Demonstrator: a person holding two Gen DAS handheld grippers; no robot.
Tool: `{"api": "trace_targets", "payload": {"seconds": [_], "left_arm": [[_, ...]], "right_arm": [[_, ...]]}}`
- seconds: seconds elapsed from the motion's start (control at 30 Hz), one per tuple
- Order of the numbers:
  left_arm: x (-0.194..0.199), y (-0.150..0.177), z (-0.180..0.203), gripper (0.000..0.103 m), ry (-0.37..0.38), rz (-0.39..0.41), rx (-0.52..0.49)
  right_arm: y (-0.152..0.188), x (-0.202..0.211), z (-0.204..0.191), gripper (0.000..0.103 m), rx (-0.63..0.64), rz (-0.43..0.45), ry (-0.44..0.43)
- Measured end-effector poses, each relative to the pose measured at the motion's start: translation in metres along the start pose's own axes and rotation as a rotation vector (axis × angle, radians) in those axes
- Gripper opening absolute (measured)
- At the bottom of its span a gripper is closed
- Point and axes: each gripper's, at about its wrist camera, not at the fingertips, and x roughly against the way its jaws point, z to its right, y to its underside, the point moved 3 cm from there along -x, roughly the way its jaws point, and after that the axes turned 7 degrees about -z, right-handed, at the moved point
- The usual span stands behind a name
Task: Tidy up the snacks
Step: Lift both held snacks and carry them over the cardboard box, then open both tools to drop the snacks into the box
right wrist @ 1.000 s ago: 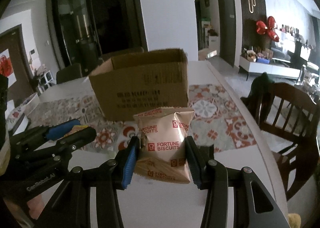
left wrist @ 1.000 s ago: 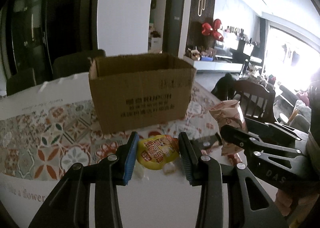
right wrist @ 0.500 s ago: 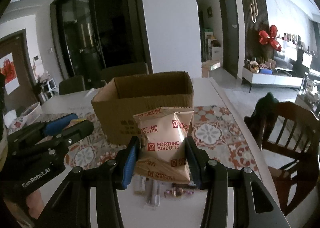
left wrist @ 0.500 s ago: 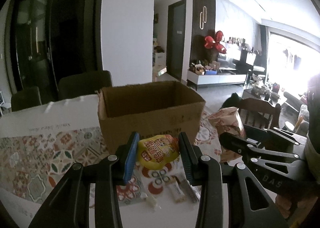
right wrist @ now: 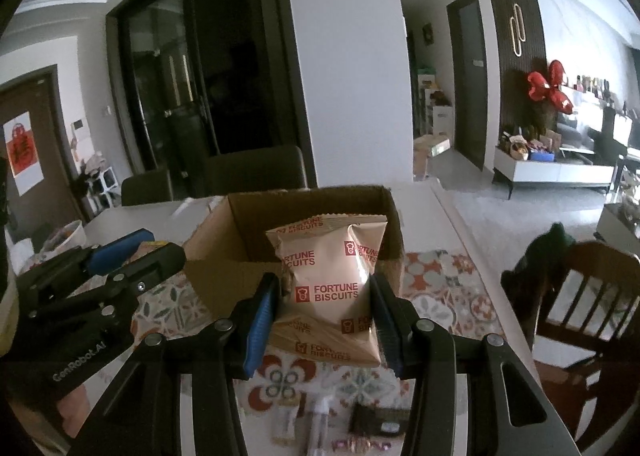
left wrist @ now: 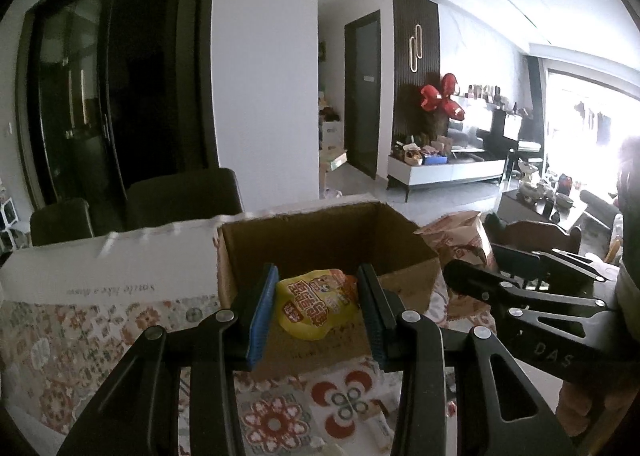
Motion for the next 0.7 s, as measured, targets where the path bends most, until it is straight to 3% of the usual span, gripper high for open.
{"api": "trace_targets", "payload": {"seconds": [0.27, 0.7], "left_arm": [[-0.017, -0.022, -0.007, 0.040, -0.016, 0.005, -0.004], [-0.062, -0.035, -0.023, 0.040, -0.046, -0.065, 0.020]], "right_arm": [[-0.025, -0.014, 0.001, 0.047, 0.008, -0.003, -0.012], [-0.049, -0.055, 0.004, 0.048, 0.031, -0.056, -0.004]]}}
